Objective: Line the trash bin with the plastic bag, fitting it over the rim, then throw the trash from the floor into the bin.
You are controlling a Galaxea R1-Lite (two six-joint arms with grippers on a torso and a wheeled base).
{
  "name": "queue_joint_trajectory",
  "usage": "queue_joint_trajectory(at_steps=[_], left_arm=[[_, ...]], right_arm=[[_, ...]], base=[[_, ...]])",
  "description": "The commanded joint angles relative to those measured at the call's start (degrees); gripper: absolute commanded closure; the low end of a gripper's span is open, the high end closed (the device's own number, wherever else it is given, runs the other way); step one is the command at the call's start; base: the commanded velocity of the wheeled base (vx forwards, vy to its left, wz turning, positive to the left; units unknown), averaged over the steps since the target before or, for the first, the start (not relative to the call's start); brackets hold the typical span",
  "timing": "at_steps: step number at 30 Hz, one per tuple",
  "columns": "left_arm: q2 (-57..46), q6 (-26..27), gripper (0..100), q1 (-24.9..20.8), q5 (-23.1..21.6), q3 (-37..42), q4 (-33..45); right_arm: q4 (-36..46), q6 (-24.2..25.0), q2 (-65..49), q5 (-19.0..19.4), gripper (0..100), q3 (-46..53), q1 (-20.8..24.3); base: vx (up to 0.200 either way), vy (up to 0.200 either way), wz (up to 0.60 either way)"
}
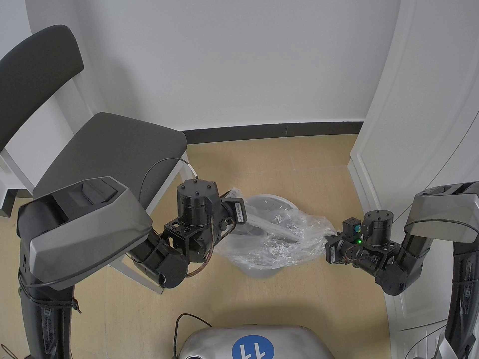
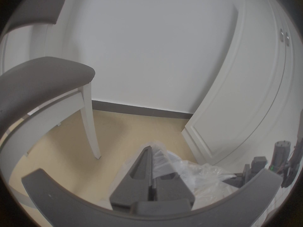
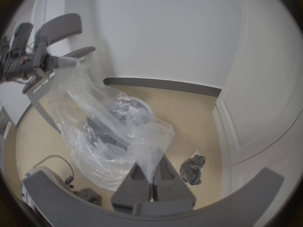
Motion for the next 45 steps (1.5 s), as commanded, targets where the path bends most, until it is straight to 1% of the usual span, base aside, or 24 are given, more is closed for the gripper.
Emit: queue_joint_trajectory(at_steps=[1,3,5,7,11,13,15,16,17,19,21,23,24,32,40,45], left_arm=[[3.67,-3.00,100,0.22,0.11,-4.93,0.44],[4.72,-4.32,100,0.22,0.55,-6.60,0.27],[4.72,-4.32,100,0.22,0.55,-6.60,0.27],[4.90,-7.05,100,0.30,0.72,-7.92,-0.17],[4.37,-8.10,100,0.30,0.72,-7.57,-2.46],[4.46,-8.19,100,0.22,0.72,-7.22,-3.77],[4.99,-8.19,100,0.22,0.72,-6.87,-6.50],[4.99,-8.19,100,0.22,0.72,-6.78,-6.67],[5.60,-8.28,100,0.13,0.55,-6.07,-8.78],[6.48,-8.28,100,0.22,0.28,-5.55,-11.16],[7.62,-8.36,100,0.22,0.02,-5.46,-13.00],[9.03,-9.33,100,0.22,-0.16,-5.46,-14.15],[9.03,-9.33,100,0.22,-0.16,-5.46,-14.15],[12.19,-14.60,100,-0.22,-3.41,-6.07,-16.34],[13.07,-16.54,100,-1.01,-4.11,-7.39,-16.43],[14.04,-16.63,100,-1.19,-4.55,-7.92,-17.75]], right_arm=[[1.46,3.39,3.19,-0.04,100,-5.71,-1.75],[0.93,3.48,4.07,0.05,100,-6.68,-2.98],[0.93,3.48,4.07,0.05,100,-6.68,-2.98],[-3.99,3.48,5.13,0.40,100,-7.03,-4.21],[-10.50,3.48,5.39,1.89,100,-6.15,-4.21],[-12.43,3.48,5.83,2.77,100,-5.71,-4.21],[-13.31,3.21,7.50,5.32,100,-4.92,-4.21],[-13.31,3.21,7.59,5.41,100,-4.92,-4.21],[-13.31,3.21,8.11,7.61,100,-4.31,-4.30],[-13.31,3.21,8.29,9.63,100,-3.51,-4.30],[-13.31,3.12,8.38,11.21,100,-2.99,-4.47],[-13.31,3.12,8.55,12.00,100,-2.81,-5.09],[-13.31,3.12,8.55,12.00,100,-2.81,-5.09],[-13.31,3.12,8.11,12.97,100,-3.87,-7.37],[-13.31,3.65,6.88,12.97,100,-4.92,-8.69],[-13.31,4.00,7.24,13.06,100,-6.42,-8.96]], base=[[0.000,0.000,0.00],[0.000,0.000,0.00],[0.000,0.000,0.00],[0.000,0.000,0.00],[0.000,0.000,0.00],[0.000,0.000,0.00],[0.000,0.000,0.00],[0.000,0.000,0.00],[0.000,0.000,0.00],[0.000,0.000,0.00],[0.000,0.000,0.00],[0.000,0.000,0.00],[0.000,0.000,0.00],[0.000,0.000,0.00],[0.000,0.000,0.00],[0.000,0.000,0.00]])
